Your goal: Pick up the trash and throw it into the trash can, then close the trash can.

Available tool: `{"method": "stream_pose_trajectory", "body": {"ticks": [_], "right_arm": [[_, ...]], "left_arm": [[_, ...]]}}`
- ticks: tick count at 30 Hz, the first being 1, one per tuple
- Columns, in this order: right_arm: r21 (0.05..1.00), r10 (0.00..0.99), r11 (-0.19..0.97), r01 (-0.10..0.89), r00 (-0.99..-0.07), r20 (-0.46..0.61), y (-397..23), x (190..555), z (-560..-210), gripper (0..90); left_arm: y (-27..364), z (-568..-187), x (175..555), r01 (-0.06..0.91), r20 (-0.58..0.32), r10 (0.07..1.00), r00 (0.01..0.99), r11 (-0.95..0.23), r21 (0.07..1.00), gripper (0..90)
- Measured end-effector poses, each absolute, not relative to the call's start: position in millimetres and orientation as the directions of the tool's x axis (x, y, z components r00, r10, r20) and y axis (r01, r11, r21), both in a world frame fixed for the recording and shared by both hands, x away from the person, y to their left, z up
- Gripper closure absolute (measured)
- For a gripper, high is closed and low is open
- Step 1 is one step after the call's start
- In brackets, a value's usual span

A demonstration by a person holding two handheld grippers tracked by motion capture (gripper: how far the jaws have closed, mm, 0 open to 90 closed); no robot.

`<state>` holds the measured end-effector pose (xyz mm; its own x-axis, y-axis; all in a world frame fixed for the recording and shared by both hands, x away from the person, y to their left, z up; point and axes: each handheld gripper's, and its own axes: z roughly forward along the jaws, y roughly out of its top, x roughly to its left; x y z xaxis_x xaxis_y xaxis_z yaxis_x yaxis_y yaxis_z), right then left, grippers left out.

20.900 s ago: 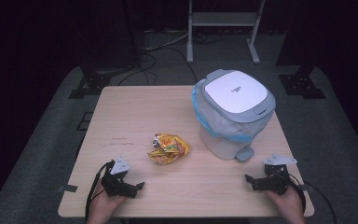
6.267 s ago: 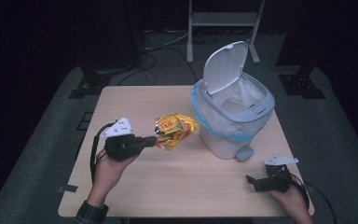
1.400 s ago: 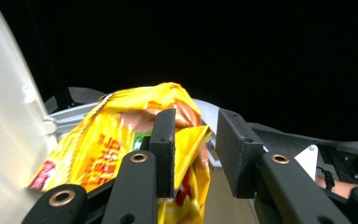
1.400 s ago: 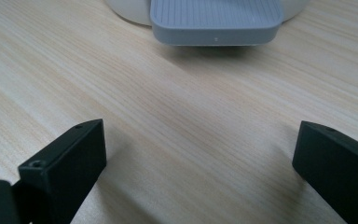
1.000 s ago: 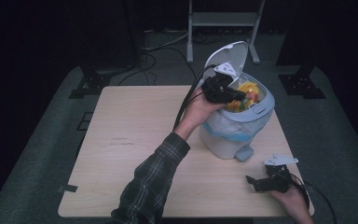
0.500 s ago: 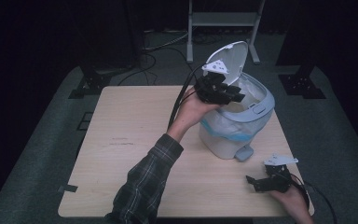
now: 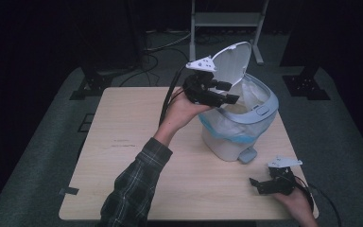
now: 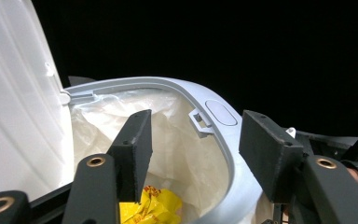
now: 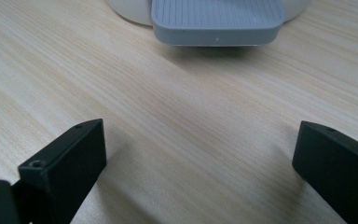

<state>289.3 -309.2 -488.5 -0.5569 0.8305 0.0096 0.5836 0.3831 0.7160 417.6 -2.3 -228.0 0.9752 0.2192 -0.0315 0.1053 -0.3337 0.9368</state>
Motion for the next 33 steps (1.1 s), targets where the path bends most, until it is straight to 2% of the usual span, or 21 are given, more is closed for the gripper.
{"method": "stream_pose_trajectory", "body": {"ticks": [16, 33], "right_arm": [[0.716, 0.832, 0.381, 0.585, -0.555, 0.011, -309.1, 289.2, -488.5, 1.6], [0.715, 0.831, 0.38, 0.586, -0.556, 0.013, -309.0, 289.1, -488.4, 1.6]], "left_arm": [[28.9, -209.0, 413.4, 0.112, -0.039, 0.244, 0.969, -0.294, 0.949, 32.2], [56.8, -192.7, 426.4, 0.098, -0.011, 0.314, 0.949, -0.261, 0.96, 35.5]]}}
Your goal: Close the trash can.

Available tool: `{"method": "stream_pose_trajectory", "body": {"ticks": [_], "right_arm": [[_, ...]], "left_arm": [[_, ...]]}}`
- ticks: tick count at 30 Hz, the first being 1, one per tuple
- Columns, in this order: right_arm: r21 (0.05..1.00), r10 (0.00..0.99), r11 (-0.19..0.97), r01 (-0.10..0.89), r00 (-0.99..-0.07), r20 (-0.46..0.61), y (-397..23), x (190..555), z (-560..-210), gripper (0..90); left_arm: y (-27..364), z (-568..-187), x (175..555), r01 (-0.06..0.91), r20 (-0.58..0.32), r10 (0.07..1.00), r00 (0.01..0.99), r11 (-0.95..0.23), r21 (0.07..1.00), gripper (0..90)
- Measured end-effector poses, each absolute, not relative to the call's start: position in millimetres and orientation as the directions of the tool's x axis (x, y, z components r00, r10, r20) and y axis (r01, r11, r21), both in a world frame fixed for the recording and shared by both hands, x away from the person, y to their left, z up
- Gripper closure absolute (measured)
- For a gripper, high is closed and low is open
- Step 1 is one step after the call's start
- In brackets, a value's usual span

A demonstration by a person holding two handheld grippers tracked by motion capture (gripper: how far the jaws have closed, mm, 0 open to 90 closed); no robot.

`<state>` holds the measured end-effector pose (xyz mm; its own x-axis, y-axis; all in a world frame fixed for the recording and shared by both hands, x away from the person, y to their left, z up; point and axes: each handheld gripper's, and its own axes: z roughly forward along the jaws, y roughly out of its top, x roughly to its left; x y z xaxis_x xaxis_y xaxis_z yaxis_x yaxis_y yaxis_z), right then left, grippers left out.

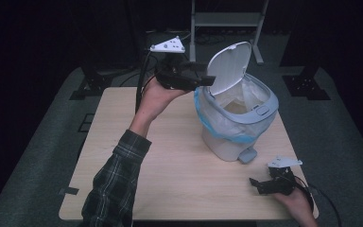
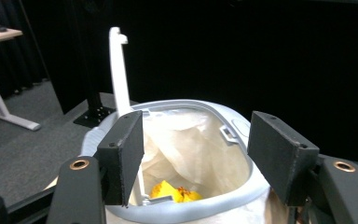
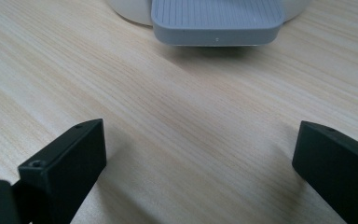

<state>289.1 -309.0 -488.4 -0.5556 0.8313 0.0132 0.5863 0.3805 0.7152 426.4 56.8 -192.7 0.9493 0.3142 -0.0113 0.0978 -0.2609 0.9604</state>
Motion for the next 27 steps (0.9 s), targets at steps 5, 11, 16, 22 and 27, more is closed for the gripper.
{"method": "stream_pose_trajectory", "body": {"ticks": [5, 11, 16, 22, 27], "right_arm": [[0.715, 0.831, 0.38, 0.586, -0.556, 0.014, -309.0, 289.0, -488.4, 1.6], [0.715, 0.831, 0.38, 0.587, -0.556, 0.014, -309.0, 289.0, -488.4, 1.6], [0.715, 0.831, 0.38, 0.586, -0.556, 0.014, -309.1, 289.0, -488.4, 1.7], [0.715, 0.832, 0.378, 0.588, -0.554, 0.016, -309.3, 288.9, -488.4, 1.7], [0.715, 0.832, 0.378, 0.588, -0.554, 0.016, -309.3, 288.8, -488.4, 1.6]], "left_arm": [[57.9, -194.5, 440.0, 0.114, -0.029, 0.326, 0.945, -0.246, 0.963, 35.0], [53.9, -196.9, 452.8, 0.13, -0.043, 0.337, 0.941, -0.241, 0.962, 34.9], [47.3, -198.3, 455.9, 0.133, -0.048, 0.327, 0.944, -0.244, 0.961, 34.8], [37.6, -199.3, 457.3, 0.129, -0.046, 0.312, 0.949, -0.254, 0.958, 34.5], [29.9, -198.2, 454.9, 0.123, -0.042, 0.3, 0.953, -0.257, 0.959, 33.8]]}}
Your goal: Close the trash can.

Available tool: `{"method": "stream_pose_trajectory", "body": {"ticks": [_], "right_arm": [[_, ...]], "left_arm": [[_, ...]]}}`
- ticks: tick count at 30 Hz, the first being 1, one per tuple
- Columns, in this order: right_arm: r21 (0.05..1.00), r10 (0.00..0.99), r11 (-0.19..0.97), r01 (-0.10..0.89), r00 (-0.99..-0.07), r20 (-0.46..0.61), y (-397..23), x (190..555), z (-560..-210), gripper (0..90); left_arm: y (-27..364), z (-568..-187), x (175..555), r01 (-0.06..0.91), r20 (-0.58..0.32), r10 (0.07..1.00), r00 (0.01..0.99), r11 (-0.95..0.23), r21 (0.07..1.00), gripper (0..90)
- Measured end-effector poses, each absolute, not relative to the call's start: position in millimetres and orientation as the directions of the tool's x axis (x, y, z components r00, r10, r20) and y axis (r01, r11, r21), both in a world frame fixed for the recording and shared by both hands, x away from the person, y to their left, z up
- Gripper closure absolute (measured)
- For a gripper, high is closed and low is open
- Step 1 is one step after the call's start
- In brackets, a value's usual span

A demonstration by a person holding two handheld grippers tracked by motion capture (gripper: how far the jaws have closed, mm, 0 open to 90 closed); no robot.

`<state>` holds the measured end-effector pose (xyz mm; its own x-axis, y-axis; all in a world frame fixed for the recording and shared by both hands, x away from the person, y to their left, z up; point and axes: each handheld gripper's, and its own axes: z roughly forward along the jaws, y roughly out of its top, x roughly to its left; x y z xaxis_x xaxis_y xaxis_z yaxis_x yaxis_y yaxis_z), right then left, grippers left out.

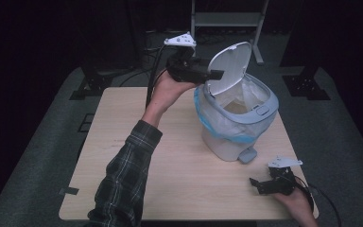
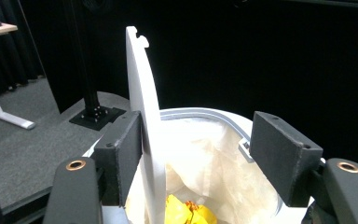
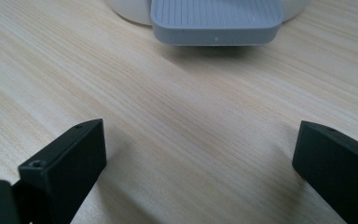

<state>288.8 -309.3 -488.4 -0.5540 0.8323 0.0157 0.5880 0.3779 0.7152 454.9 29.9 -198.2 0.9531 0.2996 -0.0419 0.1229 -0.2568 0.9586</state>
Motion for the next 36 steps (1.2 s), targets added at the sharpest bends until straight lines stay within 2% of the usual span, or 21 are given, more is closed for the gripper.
{"method": "stream_pose_trajectory", "body": {"ticks": [3, 19, 25, 29, 30, 36], "right_arm": [[0.715, 0.832, 0.378, 0.588, -0.554, 0.015, -309.3, 288.8, -488.4, 1.6], [0.715, 0.832, 0.378, 0.588, -0.554, 0.016, -309.2, 288.8, -488.5, 1.6], [0.715, 0.832, 0.378, 0.588, -0.554, 0.015, -309.2, 288.8, -488.5, 1.7], [0.715, 0.833, 0.378, 0.588, -0.554, 0.015, -309.2, 288.8, -488.5, 1.6], [0.715, 0.833, 0.378, 0.588, -0.554, 0.015, -309.3, 288.6, -488.4, 1.6], [0.715, 0.832, 0.378, 0.588, -0.554, 0.015, -309.4, 288.6, -488.4, 1.6]], "left_arm": [[27.6, -197.4, 453.1, 0.119, -0.04, 0.29, 0.956, -0.26, 0.958, 35.2], [7.8, -189.9, 444.1, 0.1, -0.056, 0.171, 0.984, -0.261, 0.96, 60.3], [5.4, -190.8, 448.7, 0.11, -0.072, 0.154, 0.985, -0.253, 0.961, 75.4], [7.8, -192.2, 453.5, 0.137, -0.113, 0.118, 0.987, -0.22, 0.966, 80.1], [8.3, -191.6, 453.5, 0.133, -0.11, 0.113, 0.987, -0.219, 0.967, 85.2], [6.6, -190.0, 452.7, 0.123, -0.1, 0.113, 0.989, -0.223, 0.967, 87.8]]}}
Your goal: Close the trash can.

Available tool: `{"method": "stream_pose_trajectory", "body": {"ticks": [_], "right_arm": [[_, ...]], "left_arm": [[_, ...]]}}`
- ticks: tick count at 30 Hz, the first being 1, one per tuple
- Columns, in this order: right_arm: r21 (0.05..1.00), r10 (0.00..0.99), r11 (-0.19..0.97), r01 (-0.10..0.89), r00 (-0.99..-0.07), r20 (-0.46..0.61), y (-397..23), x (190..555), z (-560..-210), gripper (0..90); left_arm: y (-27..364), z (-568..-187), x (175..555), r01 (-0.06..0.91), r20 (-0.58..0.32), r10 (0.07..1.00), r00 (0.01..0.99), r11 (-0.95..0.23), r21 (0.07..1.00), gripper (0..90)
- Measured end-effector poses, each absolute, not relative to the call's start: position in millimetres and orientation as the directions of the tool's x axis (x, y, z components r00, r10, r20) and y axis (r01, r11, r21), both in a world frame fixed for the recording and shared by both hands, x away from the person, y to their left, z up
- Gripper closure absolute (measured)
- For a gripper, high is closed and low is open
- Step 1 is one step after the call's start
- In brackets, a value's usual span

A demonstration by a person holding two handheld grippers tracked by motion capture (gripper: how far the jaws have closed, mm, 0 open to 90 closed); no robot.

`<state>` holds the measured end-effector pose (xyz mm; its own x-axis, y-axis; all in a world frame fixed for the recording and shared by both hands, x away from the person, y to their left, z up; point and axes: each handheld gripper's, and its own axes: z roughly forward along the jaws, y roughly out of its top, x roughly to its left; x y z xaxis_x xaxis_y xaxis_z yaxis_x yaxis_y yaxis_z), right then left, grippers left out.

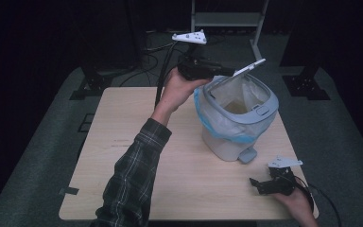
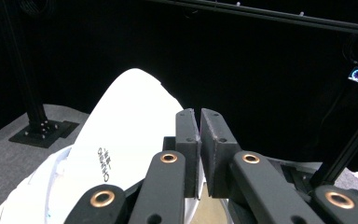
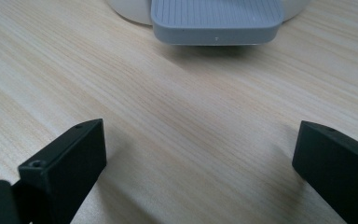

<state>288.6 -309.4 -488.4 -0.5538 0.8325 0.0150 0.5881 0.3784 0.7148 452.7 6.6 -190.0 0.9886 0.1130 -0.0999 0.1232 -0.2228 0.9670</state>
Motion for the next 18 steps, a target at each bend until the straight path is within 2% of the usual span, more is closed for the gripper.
{"method": "stream_pose_trajectory", "body": {"ticks": [2, 13, 15, 18], "right_arm": [[0.715, 0.832, 0.379, 0.588, -0.554, 0.015, -309.4, 288.6, -488.4, 1.7], [0.715, 0.833, 0.378, 0.588, -0.554, 0.016, -309.4, 288.4, -488.5, 1.6], [0.716, 0.833, 0.377, 0.588, -0.554, 0.016, -309.4, 288.3, -488.5, 1.6], [0.715, 0.832, 0.378, 0.588, -0.554, 0.016, -309.5, 288.2, -488.5, 1.6]], "left_arm": [[5.4, -189.5, 452.5, 0.12, -0.096, 0.112, 0.989, -0.224, 0.967, 90.0], [-8.9, -193.9, 451.0, 0.125, -0.108, 0.087, 0.99, -0.233, 0.964, 90.0], [-13.2, -196.3, 450.5, 0.113, -0.085, 0.113, 0.99, -0.264, 0.958, 90.0], [-18.9, -204.3, 453.2, 0.126, -0.097, 0.116, 0.989, -0.282, 0.951, 90.0]]}}
